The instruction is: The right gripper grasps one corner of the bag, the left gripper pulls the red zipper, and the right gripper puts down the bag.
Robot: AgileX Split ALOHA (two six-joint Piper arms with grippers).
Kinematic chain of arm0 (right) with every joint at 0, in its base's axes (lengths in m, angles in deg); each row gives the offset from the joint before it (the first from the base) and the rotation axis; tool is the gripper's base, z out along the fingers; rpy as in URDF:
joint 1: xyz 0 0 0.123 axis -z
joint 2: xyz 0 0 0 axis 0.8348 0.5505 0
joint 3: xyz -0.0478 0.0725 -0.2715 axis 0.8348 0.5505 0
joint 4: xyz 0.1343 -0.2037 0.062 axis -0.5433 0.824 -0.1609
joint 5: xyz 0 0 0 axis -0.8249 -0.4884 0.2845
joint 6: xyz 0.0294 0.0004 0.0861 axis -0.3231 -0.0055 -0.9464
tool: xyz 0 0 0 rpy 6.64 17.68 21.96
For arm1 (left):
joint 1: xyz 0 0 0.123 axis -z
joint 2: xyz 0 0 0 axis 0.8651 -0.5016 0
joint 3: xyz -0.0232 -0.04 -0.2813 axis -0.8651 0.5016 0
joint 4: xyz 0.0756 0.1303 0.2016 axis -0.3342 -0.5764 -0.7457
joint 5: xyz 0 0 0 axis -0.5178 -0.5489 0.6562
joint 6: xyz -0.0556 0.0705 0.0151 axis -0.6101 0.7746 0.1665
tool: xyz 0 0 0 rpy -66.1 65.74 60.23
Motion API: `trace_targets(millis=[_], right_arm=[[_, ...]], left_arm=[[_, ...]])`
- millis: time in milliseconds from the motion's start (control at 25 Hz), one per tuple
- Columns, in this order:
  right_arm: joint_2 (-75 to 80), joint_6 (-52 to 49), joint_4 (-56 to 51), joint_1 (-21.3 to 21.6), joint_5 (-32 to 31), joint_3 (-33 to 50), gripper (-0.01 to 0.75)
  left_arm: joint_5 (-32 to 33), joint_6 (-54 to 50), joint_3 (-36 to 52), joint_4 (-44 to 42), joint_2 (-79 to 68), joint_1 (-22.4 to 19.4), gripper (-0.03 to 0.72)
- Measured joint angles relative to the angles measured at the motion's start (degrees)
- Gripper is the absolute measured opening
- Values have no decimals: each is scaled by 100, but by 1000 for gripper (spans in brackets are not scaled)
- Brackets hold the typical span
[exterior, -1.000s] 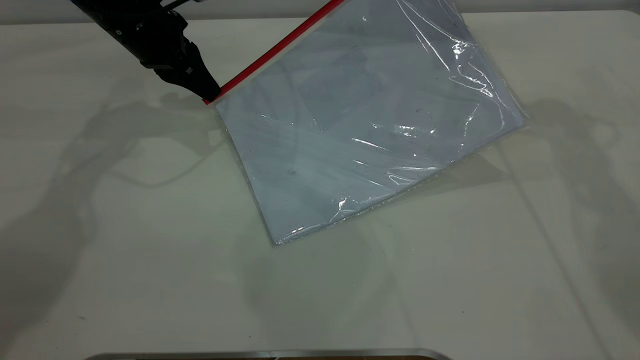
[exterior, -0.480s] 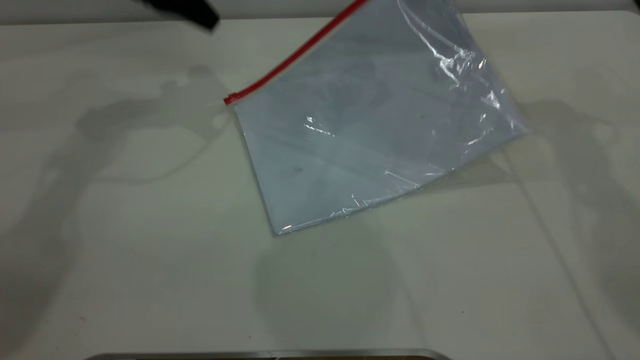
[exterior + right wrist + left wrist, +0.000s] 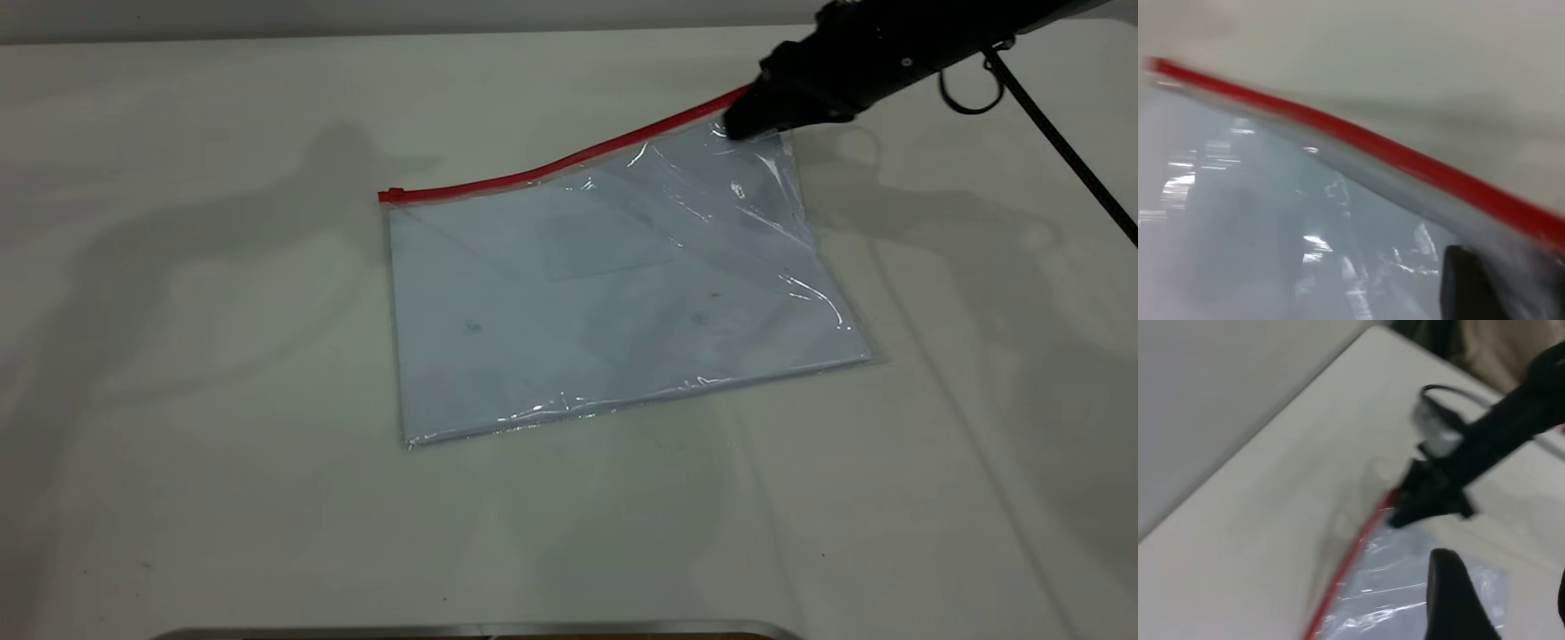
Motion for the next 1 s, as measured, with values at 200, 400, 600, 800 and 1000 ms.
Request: trace_targets(millis=[200, 400, 600, 800, 1000], right_arm=[[-88, -298, 930, 113, 1956, 0, 470], [-647, -1803, 1999, 121, 1203, 135, 482], [-1726, -3852, 3671, 115, -680, 136, 478], [-2921, -5764, 4376, 115, -3005, 136, 455], [-3808, -6294, 4394, -196, -3778, 148, 411]], left_arm=[[523, -555, 29, 161, 511, 0, 444], [788, -778, 36, 171, 1263, 0, 446], [960, -1421, 36, -374, 2102, 0, 446], [1174, -2705, 36, -1587, 2706, 0, 446], [1174, -3863, 44, -2504, 2951, 0, 446]])
